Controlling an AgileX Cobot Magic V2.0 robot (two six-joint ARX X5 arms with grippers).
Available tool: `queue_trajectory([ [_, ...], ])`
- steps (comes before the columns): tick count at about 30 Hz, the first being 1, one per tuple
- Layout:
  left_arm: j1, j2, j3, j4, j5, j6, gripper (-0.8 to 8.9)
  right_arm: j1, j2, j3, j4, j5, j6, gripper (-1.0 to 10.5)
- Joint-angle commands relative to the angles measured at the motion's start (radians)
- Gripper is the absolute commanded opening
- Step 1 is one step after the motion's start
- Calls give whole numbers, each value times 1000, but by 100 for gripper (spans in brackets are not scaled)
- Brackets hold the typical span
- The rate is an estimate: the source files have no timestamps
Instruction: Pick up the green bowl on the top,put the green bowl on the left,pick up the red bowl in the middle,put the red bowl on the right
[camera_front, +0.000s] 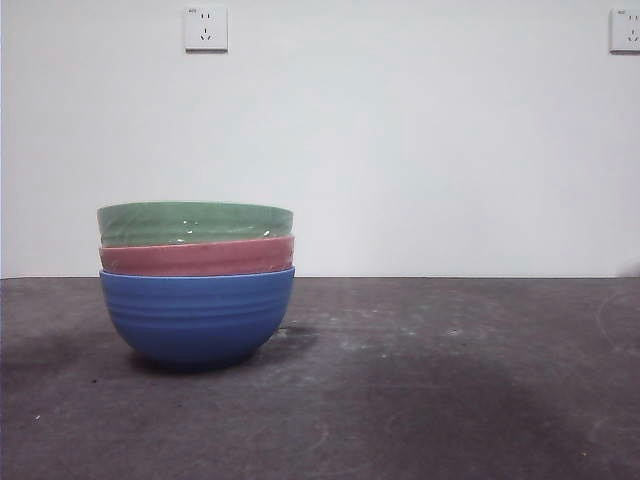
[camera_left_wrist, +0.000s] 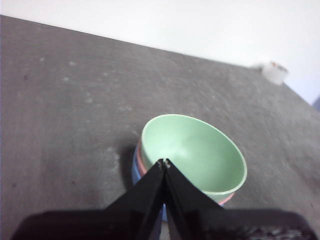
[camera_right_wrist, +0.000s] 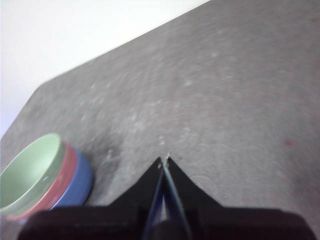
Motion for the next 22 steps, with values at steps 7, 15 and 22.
queue_trajectory([
  [7,-1,299,251,-143,156,152,-8,-2,273,227,-69,-207,-283,-11],
  [15,-50,457,337,-245,349,235,-3,-2,426,307,-114,-408,-365,2],
  [22,-146,470,337,-235,257,239,355,-2,436,307,-119,-401,-362,236],
])
